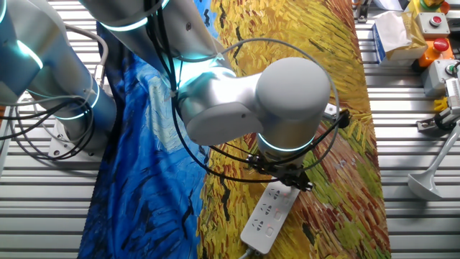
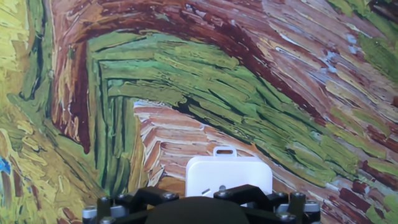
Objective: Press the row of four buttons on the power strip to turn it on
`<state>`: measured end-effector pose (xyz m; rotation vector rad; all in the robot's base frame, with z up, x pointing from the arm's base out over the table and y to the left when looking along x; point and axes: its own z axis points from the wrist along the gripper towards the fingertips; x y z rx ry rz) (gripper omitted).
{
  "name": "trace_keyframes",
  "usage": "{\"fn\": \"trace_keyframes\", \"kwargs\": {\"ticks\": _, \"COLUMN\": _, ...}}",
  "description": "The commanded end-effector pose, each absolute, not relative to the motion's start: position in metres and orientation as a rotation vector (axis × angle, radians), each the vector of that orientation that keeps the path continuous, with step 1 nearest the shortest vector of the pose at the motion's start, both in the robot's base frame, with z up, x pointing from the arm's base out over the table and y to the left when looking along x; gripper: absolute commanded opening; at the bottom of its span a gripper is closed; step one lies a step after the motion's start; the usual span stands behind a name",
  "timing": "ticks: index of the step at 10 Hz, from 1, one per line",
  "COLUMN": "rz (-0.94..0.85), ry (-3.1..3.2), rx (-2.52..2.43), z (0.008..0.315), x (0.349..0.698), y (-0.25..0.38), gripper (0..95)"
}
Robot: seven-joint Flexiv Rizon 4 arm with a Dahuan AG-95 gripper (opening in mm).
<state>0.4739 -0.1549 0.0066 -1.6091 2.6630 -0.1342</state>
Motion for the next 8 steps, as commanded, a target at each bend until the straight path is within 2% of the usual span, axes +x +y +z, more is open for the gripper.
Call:
{"fn": "trace_keyframes", "kwargs": {"ticks": 1, "rz": -0.127, "ry": 2.666, "rx": -1.616, "z": -0.025, "x": 0.475, "y": -0.156, "gripper": 95.0}}
{"fn": "trace_keyframes", "kwargs": {"ticks": 6, "rz": -0.122, "ry": 2.684, "rx": -1.614, "z": -0.011, "x": 0.474, "y": -0.155, "gripper": 95.0}}
{"fn": "trace_keyframes", "kwargs": {"ticks": 8, "rz": -0.139, "ry": 2.697, "rx": -1.615, "z": 0.007, "x": 0.472, "y": -0.151, "gripper": 95.0}}
